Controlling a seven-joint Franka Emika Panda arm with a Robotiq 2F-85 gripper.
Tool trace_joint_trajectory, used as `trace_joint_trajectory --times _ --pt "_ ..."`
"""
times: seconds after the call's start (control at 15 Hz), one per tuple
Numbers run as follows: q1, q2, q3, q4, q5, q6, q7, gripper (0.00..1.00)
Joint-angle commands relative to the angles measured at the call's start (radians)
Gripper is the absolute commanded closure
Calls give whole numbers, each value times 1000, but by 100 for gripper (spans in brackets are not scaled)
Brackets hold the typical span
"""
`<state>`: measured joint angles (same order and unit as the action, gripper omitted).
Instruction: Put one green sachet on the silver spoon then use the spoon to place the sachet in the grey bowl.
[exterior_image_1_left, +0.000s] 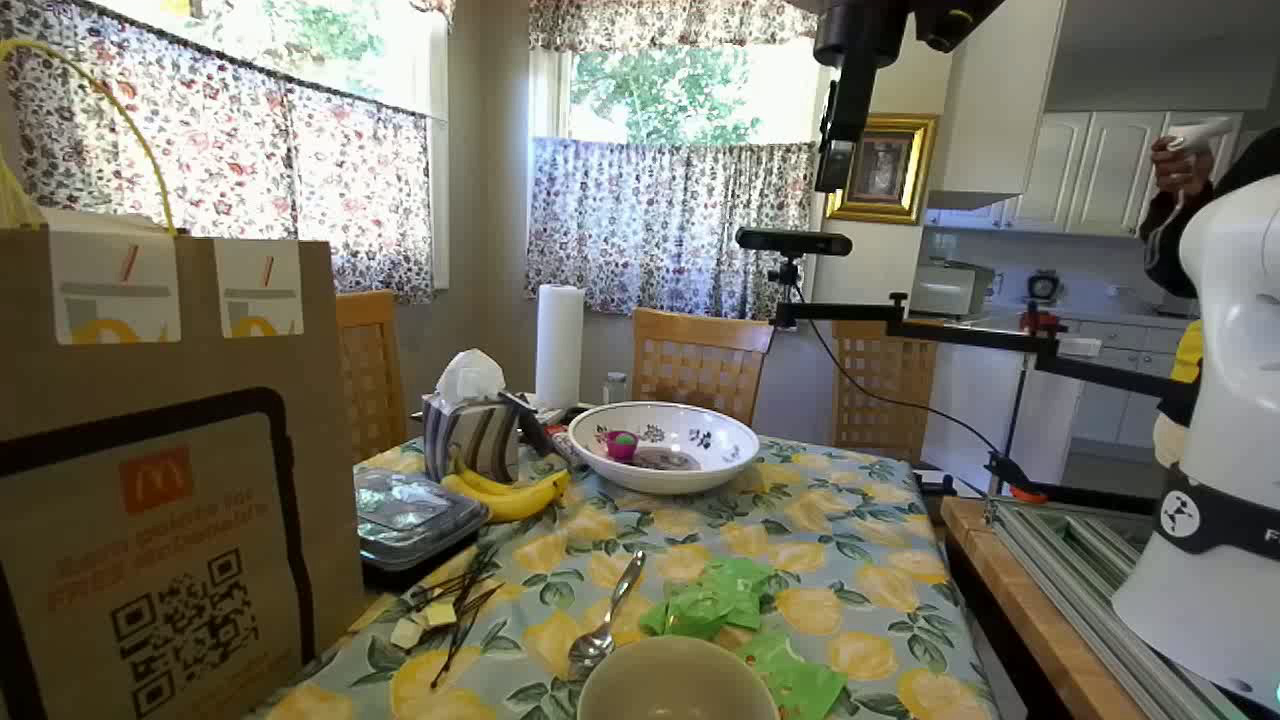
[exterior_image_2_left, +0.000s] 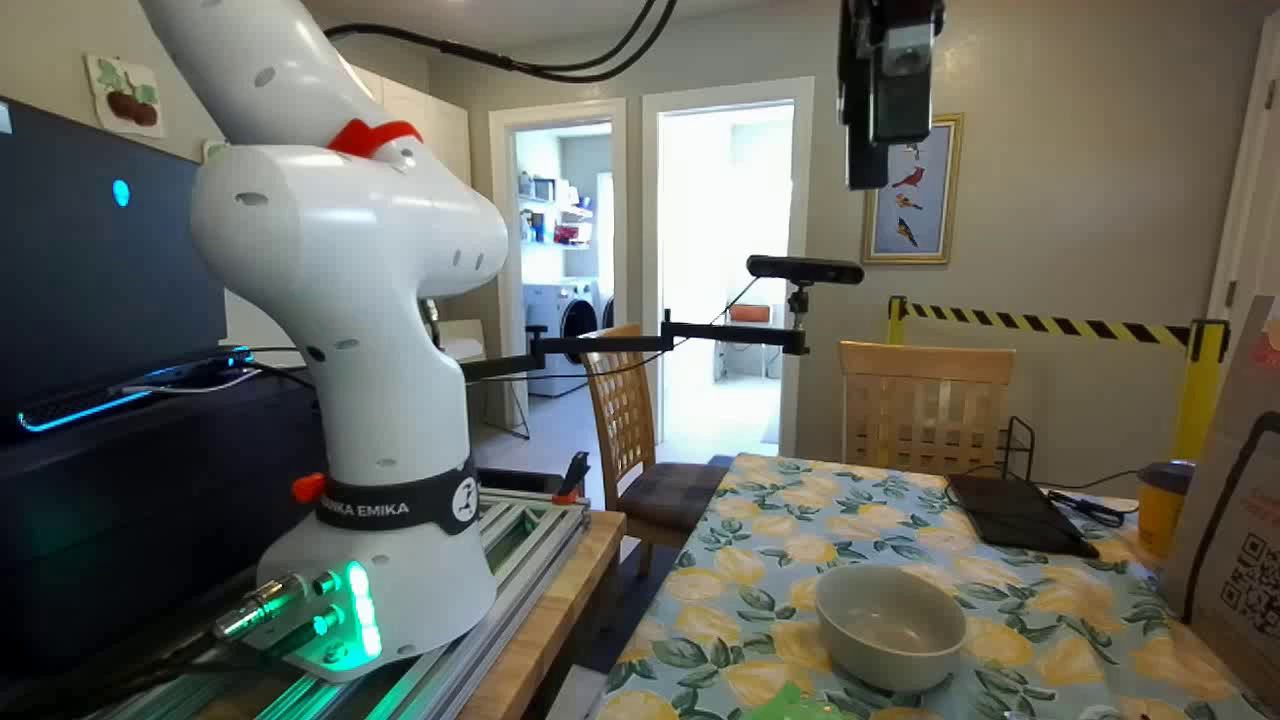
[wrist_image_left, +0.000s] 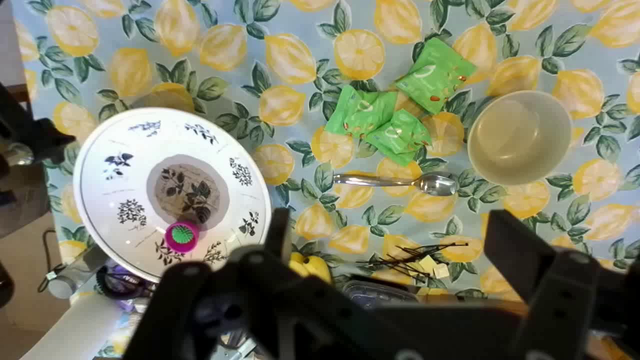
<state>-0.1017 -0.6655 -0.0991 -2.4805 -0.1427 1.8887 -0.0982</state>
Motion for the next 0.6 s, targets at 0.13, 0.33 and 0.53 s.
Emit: trace_joint_trajectory --times 0.13,0.33,0.53 --pt "3 0 -2 3 -1 -3 2 0" --pt "3 0 -2 3 -1 -3 2 0" --pt "65 109 46 5 -20 -29 -53 0"
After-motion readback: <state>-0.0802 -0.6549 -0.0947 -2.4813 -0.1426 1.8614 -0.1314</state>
